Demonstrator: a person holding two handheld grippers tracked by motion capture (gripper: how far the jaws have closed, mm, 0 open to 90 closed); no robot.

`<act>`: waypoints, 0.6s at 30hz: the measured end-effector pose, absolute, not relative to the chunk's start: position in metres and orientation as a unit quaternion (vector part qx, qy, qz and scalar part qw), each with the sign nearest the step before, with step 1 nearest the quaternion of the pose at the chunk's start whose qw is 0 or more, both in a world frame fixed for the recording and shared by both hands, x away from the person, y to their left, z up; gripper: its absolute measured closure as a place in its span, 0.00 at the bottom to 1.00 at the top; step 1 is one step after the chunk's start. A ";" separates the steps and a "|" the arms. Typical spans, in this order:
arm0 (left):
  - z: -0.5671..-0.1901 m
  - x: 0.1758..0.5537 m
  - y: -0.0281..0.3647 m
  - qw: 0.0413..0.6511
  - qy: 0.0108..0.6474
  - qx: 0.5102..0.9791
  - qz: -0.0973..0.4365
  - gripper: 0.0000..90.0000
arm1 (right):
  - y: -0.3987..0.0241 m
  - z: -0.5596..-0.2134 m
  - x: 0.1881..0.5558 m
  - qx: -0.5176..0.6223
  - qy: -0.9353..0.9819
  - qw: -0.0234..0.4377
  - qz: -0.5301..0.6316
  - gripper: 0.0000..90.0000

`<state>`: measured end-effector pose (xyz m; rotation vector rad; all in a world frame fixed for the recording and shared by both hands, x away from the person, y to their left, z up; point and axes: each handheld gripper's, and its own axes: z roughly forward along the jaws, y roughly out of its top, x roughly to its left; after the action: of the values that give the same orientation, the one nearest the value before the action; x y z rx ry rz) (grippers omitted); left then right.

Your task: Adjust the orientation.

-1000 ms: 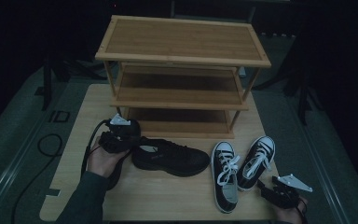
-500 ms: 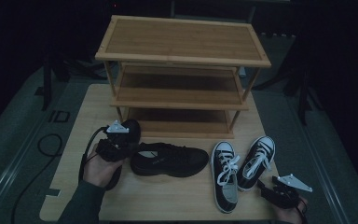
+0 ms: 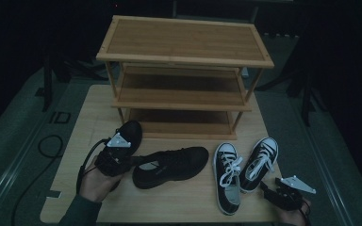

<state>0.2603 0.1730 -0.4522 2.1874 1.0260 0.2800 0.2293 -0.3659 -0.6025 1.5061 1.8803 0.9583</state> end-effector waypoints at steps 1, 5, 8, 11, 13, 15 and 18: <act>-0.452 0.260 0.173 0.347 0.396 0.843 0.108 0.94 | -0.366 -0.603 0.229 0.559 0.698 0.271 0.356 0.37; -0.450 0.263 0.174 0.350 0.400 0.839 0.117 0.89 | -0.366 -0.603 0.229 0.560 0.698 0.271 0.356 0.37; -0.444 0.269 0.166 0.347 0.388 0.842 0.139 0.74 | -0.366 -0.602 0.229 0.560 0.698 0.271 0.356 0.37; -0.446 0.283 0.157 0.335 0.387 0.847 0.145 0.66 | -0.366 -0.603 0.230 0.557 0.699 0.273 0.356 0.37; -0.447 0.287 0.155 0.330 0.383 0.852 0.140 0.65 | -0.366 -0.603 0.229 0.558 0.698 0.272 0.356 0.37; -0.451 0.294 0.150 0.323 0.375 0.858 0.135 0.64 | -0.366 -0.603 0.229 0.559 0.698 0.271 0.356 0.37; -0.457 0.305 0.142 0.311 0.362 0.871 0.115 0.64 | -0.366 -0.603 0.229 0.559 0.698 0.271 0.356 0.37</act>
<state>0.3054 0.1421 -0.4573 2.2998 0.9555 0.3027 0.2295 -0.3660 -0.6026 1.5050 1.8801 0.9590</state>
